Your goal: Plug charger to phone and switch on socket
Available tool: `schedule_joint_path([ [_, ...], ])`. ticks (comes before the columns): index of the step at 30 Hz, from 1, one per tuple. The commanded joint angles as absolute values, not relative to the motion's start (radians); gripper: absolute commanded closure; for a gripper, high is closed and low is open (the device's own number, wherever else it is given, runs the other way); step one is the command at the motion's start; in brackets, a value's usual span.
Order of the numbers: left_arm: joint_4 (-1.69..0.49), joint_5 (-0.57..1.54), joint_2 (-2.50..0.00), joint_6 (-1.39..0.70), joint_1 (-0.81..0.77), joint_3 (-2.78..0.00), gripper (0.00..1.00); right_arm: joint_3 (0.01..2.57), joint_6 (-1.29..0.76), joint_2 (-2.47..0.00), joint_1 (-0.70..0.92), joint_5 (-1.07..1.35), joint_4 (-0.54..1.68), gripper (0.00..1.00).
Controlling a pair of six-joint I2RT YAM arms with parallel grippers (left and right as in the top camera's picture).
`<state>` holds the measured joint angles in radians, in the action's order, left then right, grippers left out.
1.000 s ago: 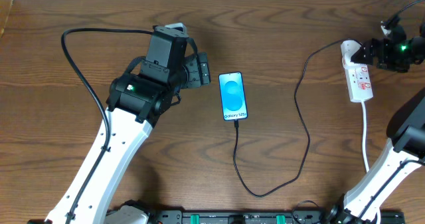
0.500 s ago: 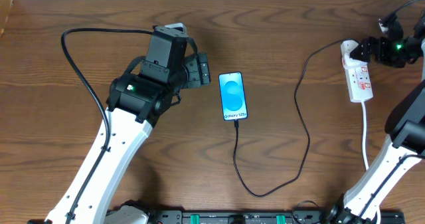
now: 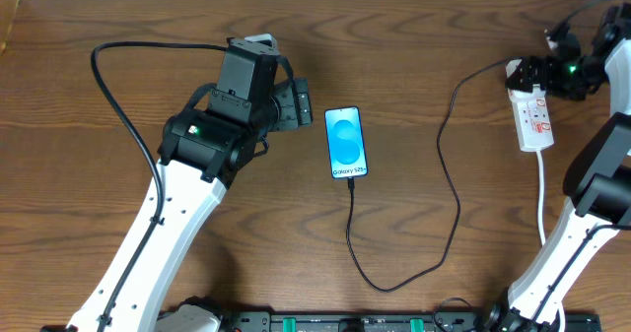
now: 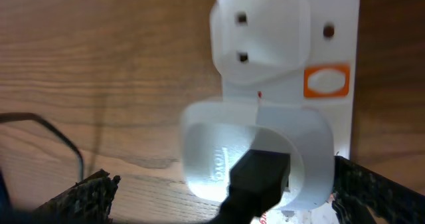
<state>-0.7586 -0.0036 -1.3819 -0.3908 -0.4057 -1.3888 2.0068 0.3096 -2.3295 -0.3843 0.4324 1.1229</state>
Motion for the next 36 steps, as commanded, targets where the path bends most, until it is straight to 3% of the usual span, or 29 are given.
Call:
schedule_joint_path([
  [1,-0.759,-0.016,-1.379,-0.374,-0.401,-1.39,0.13,1.982,0.273,-2.344,-0.372,0.425,1.124,0.01],
  [36,-0.759,-0.016,-1.379,-0.374,-0.401,-1.39,0.13,1.802,0.244,-2.344,-0.372,0.659,1.077,0.01],
])
